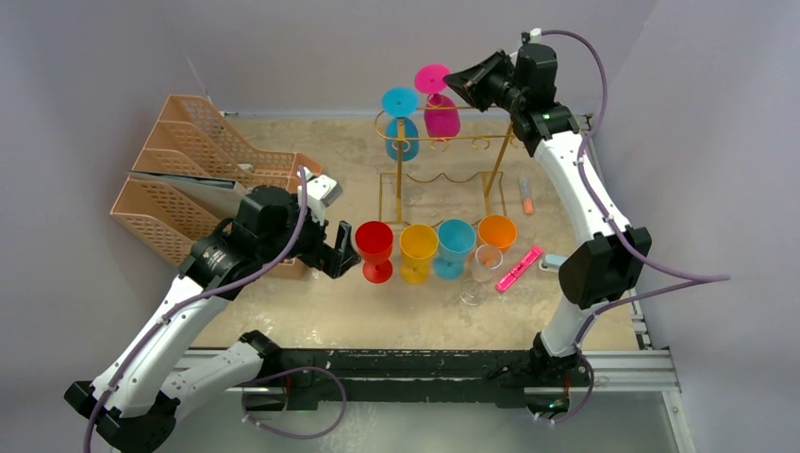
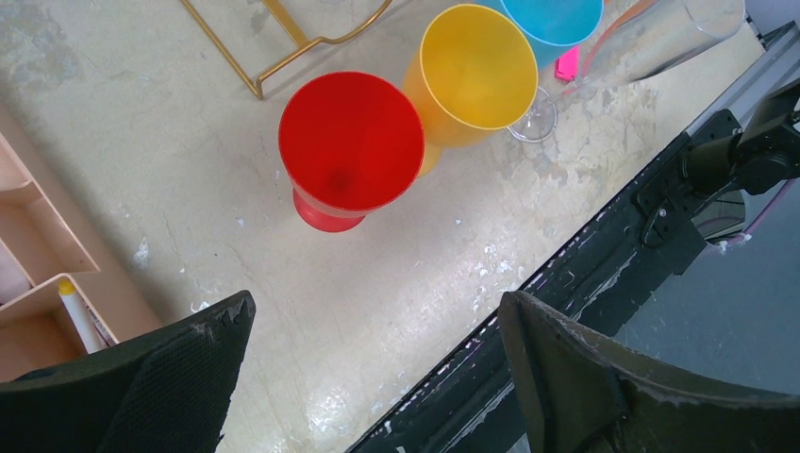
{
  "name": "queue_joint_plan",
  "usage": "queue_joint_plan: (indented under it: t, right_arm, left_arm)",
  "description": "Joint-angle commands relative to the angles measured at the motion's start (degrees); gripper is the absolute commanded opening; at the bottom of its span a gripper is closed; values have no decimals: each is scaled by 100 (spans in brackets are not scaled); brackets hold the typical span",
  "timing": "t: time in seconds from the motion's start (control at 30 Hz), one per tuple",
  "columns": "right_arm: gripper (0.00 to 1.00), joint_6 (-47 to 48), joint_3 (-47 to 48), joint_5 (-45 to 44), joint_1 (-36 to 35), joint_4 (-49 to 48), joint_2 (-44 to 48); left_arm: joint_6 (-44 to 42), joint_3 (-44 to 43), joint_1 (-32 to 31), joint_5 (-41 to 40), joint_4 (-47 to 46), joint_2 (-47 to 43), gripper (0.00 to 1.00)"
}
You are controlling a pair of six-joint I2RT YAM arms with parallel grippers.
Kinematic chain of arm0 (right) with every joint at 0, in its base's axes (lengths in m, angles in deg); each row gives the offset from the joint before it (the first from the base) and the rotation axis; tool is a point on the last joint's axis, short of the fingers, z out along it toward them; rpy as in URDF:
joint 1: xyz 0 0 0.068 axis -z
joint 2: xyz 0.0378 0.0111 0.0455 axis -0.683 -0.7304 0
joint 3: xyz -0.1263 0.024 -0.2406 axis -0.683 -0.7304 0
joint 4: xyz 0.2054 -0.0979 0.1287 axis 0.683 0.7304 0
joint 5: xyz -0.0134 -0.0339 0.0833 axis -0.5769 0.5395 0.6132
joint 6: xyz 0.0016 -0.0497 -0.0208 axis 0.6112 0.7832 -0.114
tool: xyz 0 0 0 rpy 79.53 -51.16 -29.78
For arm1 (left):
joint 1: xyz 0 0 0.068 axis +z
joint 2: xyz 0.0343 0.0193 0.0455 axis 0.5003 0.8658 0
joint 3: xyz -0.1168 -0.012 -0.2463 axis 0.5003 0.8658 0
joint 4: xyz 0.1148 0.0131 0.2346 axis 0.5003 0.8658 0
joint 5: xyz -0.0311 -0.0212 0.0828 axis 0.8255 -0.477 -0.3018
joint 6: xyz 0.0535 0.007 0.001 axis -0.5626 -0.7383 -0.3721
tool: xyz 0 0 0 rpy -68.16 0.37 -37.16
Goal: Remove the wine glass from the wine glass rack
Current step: Pick up the wine glass from the wine rack.
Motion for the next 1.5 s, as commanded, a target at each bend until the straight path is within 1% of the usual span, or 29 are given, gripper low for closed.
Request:
queue_joint_plan:
  t: [0.0,0.13,0.23,0.43,0.6,0.73,0.8,0.9,1.0,1.23,1.33,1.47]
  right_arm:
    - [0,19,-71,-9,55,-801,377]
    - [0,190,-112,148,96,-1199,398]
    - [0,305,-82,424,119,-1538,345]
    - [0,591,162,993,130,-1752,232]
    - [0,1388,5,1318,131,-2008,543]
    - [0,2371,51,1398,132,-1781,833]
    - [0,2704,178,1622,130,-1576,912]
    - [0,3010,292,2012,125,-1270,1049]
    - [0,3150,-8,2275,123,-1200,1331]
    - [0,3654,-952,2708,83,-1016,2305]
    - [0,3987,-1134,2826,67,-456,2643]
    - [0,4119,-1335,3197,28,-162,3180]
  left_arm:
    - [88,-8,25,-24,-48,-56,100]
    - [69,-11,21,-24,-26,-94,100]
    - [56,-5,20,-25,-31,-100,100]
    - [69,-9,21,-12,-28,-98,100]
    - [78,-17,19,-72,1,-185,100]
    - [163,-46,23,-444,-56,-243,100]
    - [191,-46,19,-647,-122,-278,100]
    - [239,-39,27,-695,-227,-343,100]
    - [261,-11,22,-669,-305,-380,100]
    - [377,-24,25,-694,-302,-377,100]
    - [426,13,27,-662,-442,-423,100]
    - [455,17,19,-634,-568,-476,100]
